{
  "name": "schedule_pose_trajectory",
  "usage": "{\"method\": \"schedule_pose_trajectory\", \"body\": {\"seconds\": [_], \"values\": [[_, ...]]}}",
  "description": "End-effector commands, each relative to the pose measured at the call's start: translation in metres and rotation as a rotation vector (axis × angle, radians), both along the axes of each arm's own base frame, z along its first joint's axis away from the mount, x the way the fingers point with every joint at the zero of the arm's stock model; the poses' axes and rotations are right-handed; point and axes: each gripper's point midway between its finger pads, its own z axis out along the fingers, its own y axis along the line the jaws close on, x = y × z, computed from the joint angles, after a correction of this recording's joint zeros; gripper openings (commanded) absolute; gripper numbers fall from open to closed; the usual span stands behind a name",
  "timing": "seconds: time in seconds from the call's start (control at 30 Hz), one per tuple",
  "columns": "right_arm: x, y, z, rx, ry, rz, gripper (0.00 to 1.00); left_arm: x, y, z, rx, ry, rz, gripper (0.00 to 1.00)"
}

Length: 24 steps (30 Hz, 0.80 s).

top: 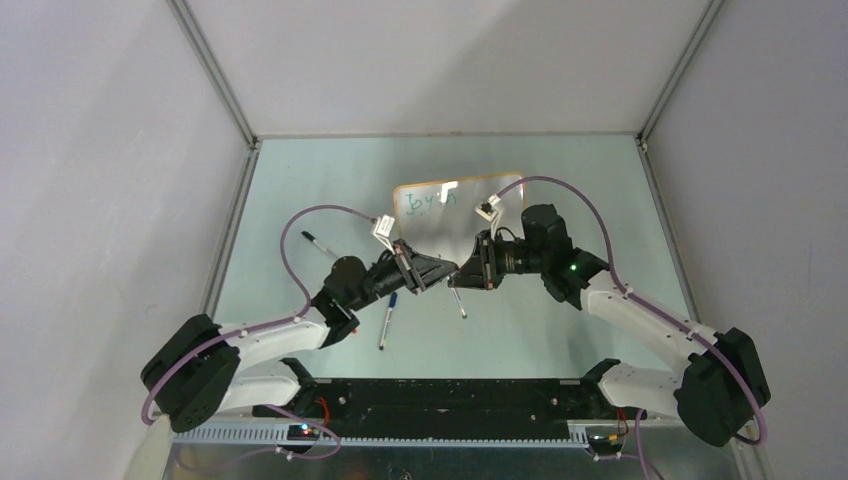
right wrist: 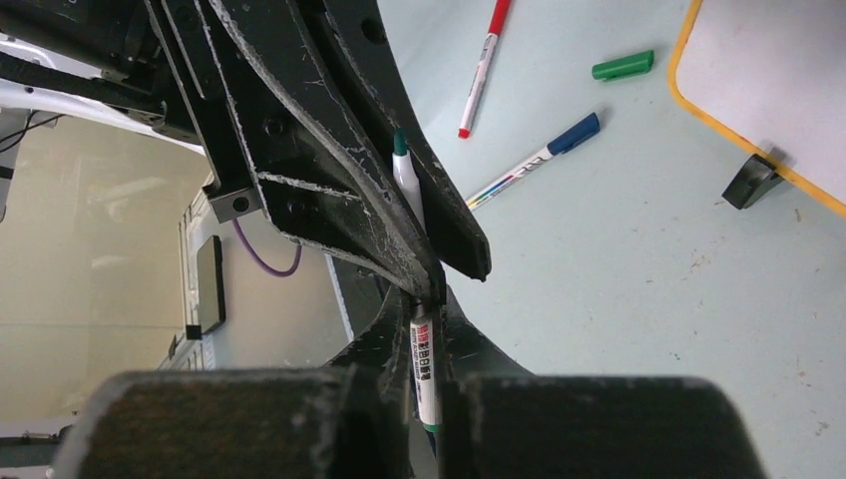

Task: Write a sentence on the whiteboard
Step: Adjust the whiteboard marker.

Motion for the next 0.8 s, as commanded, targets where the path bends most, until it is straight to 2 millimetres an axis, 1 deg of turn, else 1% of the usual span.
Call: {"method": "schedule_pose_trajectory", "body": {"seconds": [0.0, 0.03, 0.07, 0.1, 0.13, 0.17, 0.2, 0.23, 0.27, 0.3, 0.37, 0.4, 0.43, 0.47, 0.5, 0.53, 0.57, 0.6, 0.63, 0.77], "values": [[0.008, 0.004, 0.031, 0.052, -0.059, -0.032, 0.19, -0.003, 0.008, 0.027, -0.109, -0.052, 0.041, 0.00], [0.011, 0.002, 0.031, 0.048, -0.059, -0.055, 0.44, -0.001, 0.011, 0.030, -0.125, -0.050, 0.062, 0.00], [0.010, 0.000, 0.035, 0.051, -0.067, -0.072, 0.55, -0.001, 0.016, 0.030, -0.140, -0.038, 0.081, 0.00], [0.014, -0.003, 0.032, 0.044, -0.075, -0.106, 0.70, 0.004, 0.022, 0.035, -0.170, -0.039, 0.128, 0.00], [0.014, -0.005, 0.043, 0.077, -0.105, -0.127, 0.75, 0.008, 0.032, 0.037, -0.201, -0.027, 0.180, 0.00], [0.019, -0.008, 0.045, 0.095, -0.133, -0.170, 0.81, 0.008, 0.037, 0.045, -0.238, -0.042, 0.200, 0.00], [0.017, -0.013, 0.059, 0.141, -0.158, -0.203, 0.82, 0.011, 0.046, 0.049, -0.270, -0.039, 0.245, 0.00], [0.022, -0.014, 0.058, 0.168, -0.179, -0.248, 0.84, 0.010, 0.052, 0.059, -0.306, -0.053, 0.262, 0.00], [0.020, -0.016, 0.067, 0.216, -0.183, -0.272, 0.84, 0.013, 0.056, 0.062, -0.327, -0.046, 0.285, 0.00], [0.021, -0.016, 0.070, 0.260, -0.210, -0.303, 0.84, 0.012, 0.059, 0.069, -0.351, -0.053, 0.289, 0.00], [0.016, -0.016, 0.083, 0.346, -0.241, -0.348, 0.82, 0.014, 0.064, 0.079, -0.394, -0.049, 0.308, 0.00], [0.023, -0.018, 0.086, 0.364, -0.247, -0.405, 0.81, 0.014, 0.067, 0.087, -0.435, -0.040, 0.316, 0.00], [0.015, -0.012, 0.090, 0.393, -0.260, -0.396, 0.79, 0.015, 0.069, 0.090, -0.458, -0.034, 0.322, 0.00], [0.020, -0.013, 0.093, 0.403, -0.276, -0.441, 0.75, 0.014, 0.075, 0.099, -0.519, -0.021, 0.327, 0.00], [0.011, -0.005, 0.099, 0.434, -0.291, -0.423, 0.73, 0.015, 0.077, 0.101, -0.553, 0.002, 0.325, 0.00], [0.015, -0.005, 0.101, 0.442, -0.308, -0.463, 0.70, 0.013, 0.081, 0.111, -0.600, -0.007, 0.324, 0.00], [0.008, 0.003, 0.106, 0.467, -0.331, -0.446, 0.70, 0.013, 0.082, 0.115, -0.629, 0.007, 0.316, 0.00], [0.009, 0.004, 0.110, 0.480, -0.345, -0.459, 0.69, 0.011, 0.083, 0.121, -0.656, 0.002, 0.304, 0.00], [0.004, 0.010, 0.116, 0.507, -0.364, -0.442, 0.69, 0.010, 0.081, 0.127, -0.676, 0.009, 0.286, 0.00], [-0.001, 0.018, 0.128, 0.571, -0.393, -0.423, 0.65, 0.008, 0.082, 0.137, -0.706, 0.018, 0.266, 0.00]]}}
